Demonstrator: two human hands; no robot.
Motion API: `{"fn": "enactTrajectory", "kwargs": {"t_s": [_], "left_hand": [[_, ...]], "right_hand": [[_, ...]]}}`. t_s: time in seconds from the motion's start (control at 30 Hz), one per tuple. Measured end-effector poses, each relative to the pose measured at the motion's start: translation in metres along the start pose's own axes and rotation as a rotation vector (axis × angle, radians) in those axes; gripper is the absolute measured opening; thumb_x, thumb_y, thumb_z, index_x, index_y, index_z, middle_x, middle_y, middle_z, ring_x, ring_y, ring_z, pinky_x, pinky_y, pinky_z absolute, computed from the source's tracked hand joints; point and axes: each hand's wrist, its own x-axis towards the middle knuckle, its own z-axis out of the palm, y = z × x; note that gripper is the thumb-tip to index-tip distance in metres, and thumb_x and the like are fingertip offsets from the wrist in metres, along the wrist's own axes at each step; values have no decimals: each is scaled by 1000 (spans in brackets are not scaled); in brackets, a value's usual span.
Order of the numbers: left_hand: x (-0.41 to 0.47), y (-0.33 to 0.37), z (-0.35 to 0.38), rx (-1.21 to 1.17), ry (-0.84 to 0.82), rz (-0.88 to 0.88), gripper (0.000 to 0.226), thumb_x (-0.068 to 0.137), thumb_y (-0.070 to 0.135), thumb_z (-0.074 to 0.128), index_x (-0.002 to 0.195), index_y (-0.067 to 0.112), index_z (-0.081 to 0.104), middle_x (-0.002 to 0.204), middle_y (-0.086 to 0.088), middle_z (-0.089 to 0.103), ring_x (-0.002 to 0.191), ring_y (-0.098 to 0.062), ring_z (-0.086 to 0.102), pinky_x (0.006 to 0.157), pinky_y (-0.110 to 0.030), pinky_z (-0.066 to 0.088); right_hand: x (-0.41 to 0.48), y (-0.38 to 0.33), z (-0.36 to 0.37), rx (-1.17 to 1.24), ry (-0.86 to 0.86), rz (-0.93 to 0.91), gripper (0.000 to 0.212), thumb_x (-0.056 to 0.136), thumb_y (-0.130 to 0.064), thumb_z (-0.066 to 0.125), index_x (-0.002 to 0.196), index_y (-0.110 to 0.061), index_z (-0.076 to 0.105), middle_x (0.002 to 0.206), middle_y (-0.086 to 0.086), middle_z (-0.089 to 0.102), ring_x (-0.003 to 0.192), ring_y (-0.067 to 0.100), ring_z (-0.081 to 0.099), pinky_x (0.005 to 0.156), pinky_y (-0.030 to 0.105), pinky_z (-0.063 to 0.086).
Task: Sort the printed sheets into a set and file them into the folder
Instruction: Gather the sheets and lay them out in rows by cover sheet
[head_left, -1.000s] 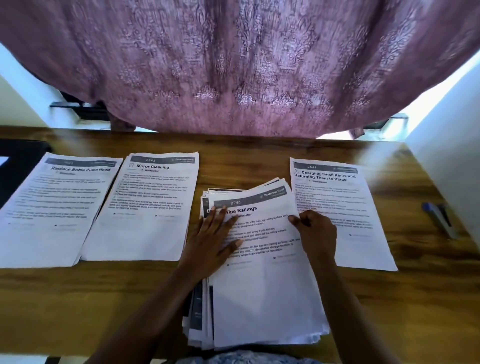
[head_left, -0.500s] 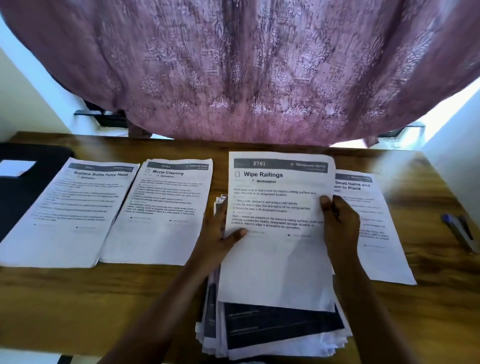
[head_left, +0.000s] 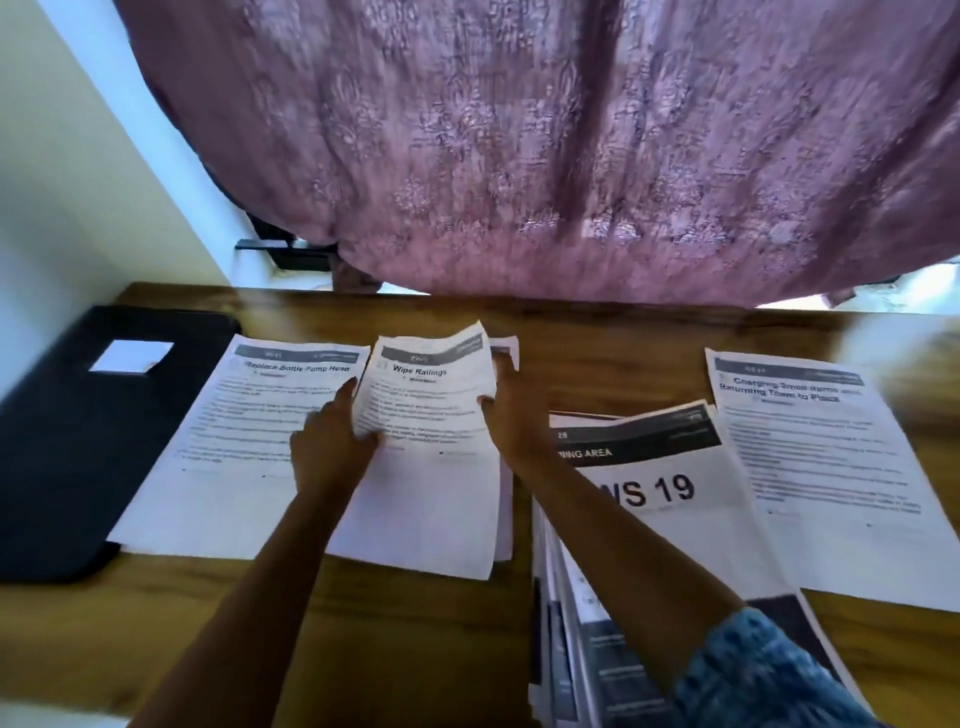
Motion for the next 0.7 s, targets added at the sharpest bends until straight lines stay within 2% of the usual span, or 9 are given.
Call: {"fn": "enactTrajectory", "kwargs": {"t_s": [0.1, 0.17, 0.23, 0.33, 0.43, 0.5, 0.6, 0.67, 0.7], "left_hand": [[-2, -11, 22, 116, 32, 157, 75, 83, 39, 67, 147, 18, 35, 148, -17, 39, 135, -39, 35, 104, -56, 33], [-10, -13, 40, 102, 6, 294, 71, 86, 50, 53, 148, 19, 35, 155, -15, 29, 143, -37, 25, 112, -54, 20], [-18, -12, 55, 96, -72, 360, 72, 87, 60, 31, 148, 22, 35, 156, -12, 27, 145, -34, 21, 116, -50, 11], [-25, -12, 63, 93, -135, 358, 79, 85, 65, 11, 151, 25, 27, 159, -10, 20, 147, -30, 14, 117, -46, 4], [-24, -16, 65, 102, -125, 362, 77, 87, 64, 12, 151, 25, 28, 158, -10, 21, 147, -31, 16, 117, -47, 7], [-24, -15, 64, 92, -110, 361, 75, 88, 63, 15, 149, 23, 33, 156, -11, 27, 145, -32, 21, 116, -49, 12], [-24, -15, 65, 94, -116, 370, 75, 87, 63, 17, 149, 23, 34, 156, -11, 27, 145, -33, 23, 116, -50, 14], [-23, -15, 64, 102, -145, 359, 73, 88, 62, 20, 150, 24, 32, 158, -11, 23, 146, -32, 18, 116, -49, 10], [-21, -13, 62, 105, -159, 344, 70, 90, 60, 26, 149, 23, 32, 158, -11, 23, 146, -33, 17, 117, -50, 9]], "right_hand": [[-9, -4, 11, -393, 115, -98, 84, 80, -22, 73, 149, -12, 27, 138, 17, 48, 117, 33, 52, 94, 45, 46], [-22, -6, 19, -464, 104, -229, 83, 78, -32, 72, 147, -10, 31, 149, 17, 35, 136, 34, 35, 107, 52, 32], [-33, -6, 31, -522, 38, -299, 78, 82, -44, 64, 145, -8, 35, 156, 16, 20, 145, 29, 15, 113, 55, 12], [-42, -1, 43, -568, 1, -208, 80, 88, -55, 49, 148, -7, 27, 159, 13, 4, 147, 25, -2, 114, 55, -2], [-40, 5, 43, -573, -22, -135, 78, 91, -62, 36, 149, -10, 27, 159, 12, -7, 145, 24, -17, 115, 55, -9], [-39, 5, 38, -568, -41, -111, 77, 89, -65, 31, 146, -14, 34, 159, 13, -7, 145, 27, -17, 113, 55, -15], [-40, 3, 22, -544, -7, -87, 76, 87, -69, 27, 142, -18, 42, 159, 15, -5, 145, 34, -12, 111, 58, -13], [-41, 4, 4, -527, 11, -68, 72, 89, -67, 35, 145, -22, 35, 159, 17, -4, 144, 40, -11, 108, 61, -14], [-45, 7, -10, -505, 53, -53, 70, 89, -63, 41, 145, -22, 35, 158, 18, 3, 144, 44, -4, 108, 62, -9]]}}
